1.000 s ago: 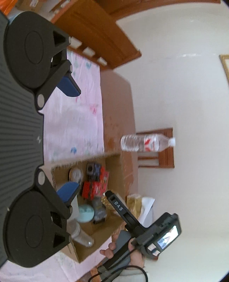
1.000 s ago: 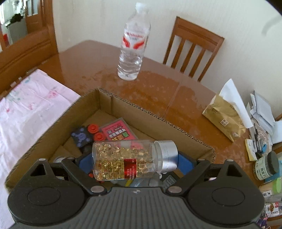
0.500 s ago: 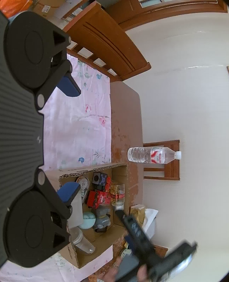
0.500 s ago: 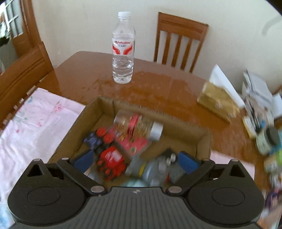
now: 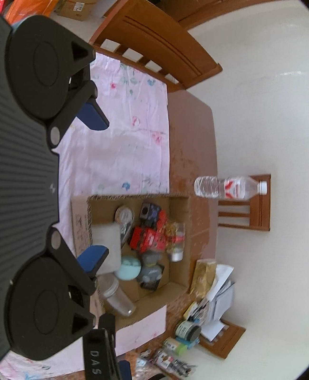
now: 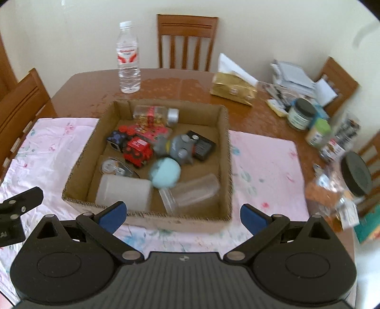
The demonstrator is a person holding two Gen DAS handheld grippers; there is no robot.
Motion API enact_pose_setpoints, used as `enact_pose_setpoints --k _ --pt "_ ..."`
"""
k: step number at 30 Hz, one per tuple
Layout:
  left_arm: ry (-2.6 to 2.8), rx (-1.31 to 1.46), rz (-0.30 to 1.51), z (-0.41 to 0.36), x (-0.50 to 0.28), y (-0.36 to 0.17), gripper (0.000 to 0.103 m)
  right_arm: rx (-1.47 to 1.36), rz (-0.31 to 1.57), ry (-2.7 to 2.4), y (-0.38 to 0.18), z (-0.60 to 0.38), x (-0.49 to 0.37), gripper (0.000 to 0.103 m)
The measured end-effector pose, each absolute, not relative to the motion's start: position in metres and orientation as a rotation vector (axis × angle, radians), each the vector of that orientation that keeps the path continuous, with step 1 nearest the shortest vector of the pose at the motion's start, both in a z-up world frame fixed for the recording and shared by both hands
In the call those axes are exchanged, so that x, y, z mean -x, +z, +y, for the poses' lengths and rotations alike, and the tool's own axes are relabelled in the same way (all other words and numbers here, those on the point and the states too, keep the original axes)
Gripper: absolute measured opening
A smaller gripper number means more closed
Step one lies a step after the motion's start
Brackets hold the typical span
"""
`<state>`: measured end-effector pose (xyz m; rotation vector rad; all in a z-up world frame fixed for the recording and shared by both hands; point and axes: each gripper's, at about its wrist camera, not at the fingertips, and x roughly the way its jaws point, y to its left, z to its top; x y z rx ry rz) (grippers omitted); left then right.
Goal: Organize rigid objects
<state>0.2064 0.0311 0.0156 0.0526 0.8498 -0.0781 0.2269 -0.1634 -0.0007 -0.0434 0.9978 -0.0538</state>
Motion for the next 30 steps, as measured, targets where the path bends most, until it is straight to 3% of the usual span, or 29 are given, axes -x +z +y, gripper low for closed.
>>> enact_pose_setpoints --k 30 --pt "-0.112 -0.073 0.838 0.017 -0.201 0.026 0.102 -0.007 0.966 -0.060 0.007 -0.165 -0.207 0.103"
